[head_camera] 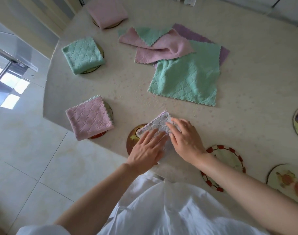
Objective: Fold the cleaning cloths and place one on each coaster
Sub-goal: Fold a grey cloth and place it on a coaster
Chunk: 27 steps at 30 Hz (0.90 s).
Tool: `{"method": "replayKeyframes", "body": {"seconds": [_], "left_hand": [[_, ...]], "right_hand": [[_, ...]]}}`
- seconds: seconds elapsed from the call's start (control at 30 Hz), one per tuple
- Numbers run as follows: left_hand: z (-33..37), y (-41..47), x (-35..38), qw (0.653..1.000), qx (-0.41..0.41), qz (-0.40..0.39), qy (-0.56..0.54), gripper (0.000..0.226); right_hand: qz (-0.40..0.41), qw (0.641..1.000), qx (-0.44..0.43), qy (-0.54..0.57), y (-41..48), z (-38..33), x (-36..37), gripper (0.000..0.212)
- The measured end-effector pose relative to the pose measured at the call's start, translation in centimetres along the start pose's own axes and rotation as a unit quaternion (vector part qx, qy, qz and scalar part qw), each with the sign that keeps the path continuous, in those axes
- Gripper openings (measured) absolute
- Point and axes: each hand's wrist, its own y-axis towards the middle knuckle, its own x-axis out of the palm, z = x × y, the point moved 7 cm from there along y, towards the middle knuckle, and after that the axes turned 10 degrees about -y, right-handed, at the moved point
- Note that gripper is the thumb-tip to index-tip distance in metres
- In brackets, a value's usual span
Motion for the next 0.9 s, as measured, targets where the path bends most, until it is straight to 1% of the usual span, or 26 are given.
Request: {"method": "replayKeyframes", "body": {"seconds": [0.1, 0.2, 0.27, 0.33, 0.4, 0.53, 0.6, 0.7, 0.8, 0.9], "left_hand": [[-1.3, -0.5, 0.4, 0.998, -0.032, -0.038, 0.037, 0.061], [-2.4, -0.5, 0.1, 0.996, -0.042, -0.061, 0.044, 0.062], [-3.1, -0.3, -0.3, 0.995, -0.065, -0.063, 0.034, 0.060], [-3.9, -0.3, -1.0, 0.994, -0.098, -0.042, 0.018, 0.058], [-4.7, -0.4, -2.1, 0.991, -0.131, -0.008, 0.009, 0.054], [-5.7, -0.3, -3.2, 0.982, -0.186, 0.031, -0.007, 0.044], [-6.2, -0.2, -3.3, 0.969, -0.233, 0.048, -0.061, 0.042], [-6.8, 0.0, -3.1, 0.934, -0.323, 0.053, -0.140, 0.036], [-7.1, 0.3, -3.0, 0.914, -0.369, 0.039, -0.161, 0.034], [-7.5, 0.5, -2.9, 0.885, -0.423, 0.028, -0.193, 0.034]], "right_hand": [[-0.025, 1.000, 0.003, -0.006, -2.0, 0.5, 1.0, 0.042], [-0.073, 0.997, 0.037, -0.008, -2.9, 1.0, 2.2, 0.044], [-0.093, 0.993, 0.069, -0.007, -3.3, 1.7, 2.8, 0.046], [-0.102, 0.991, 0.078, -0.025, -3.9, 2.4, 3.1, 0.044], [-0.093, 0.992, 0.084, -0.034, -4.4, 3.1, 2.9, 0.041], [-0.083, 0.987, 0.134, -0.010, -4.9, 4.1, 2.1, 0.036], [-0.088, 0.981, 0.170, 0.025, -4.8, 4.1, 2.1, 0.034], [-0.124, 0.959, 0.227, 0.119, -4.0, 3.9, 2.4, 0.038], [-0.144, 0.943, 0.250, 0.165, -3.1, 3.3, 2.6, 0.041], [-0.161, 0.913, 0.305, 0.218, -2.8, 3.4, 2.9, 0.041]]}}
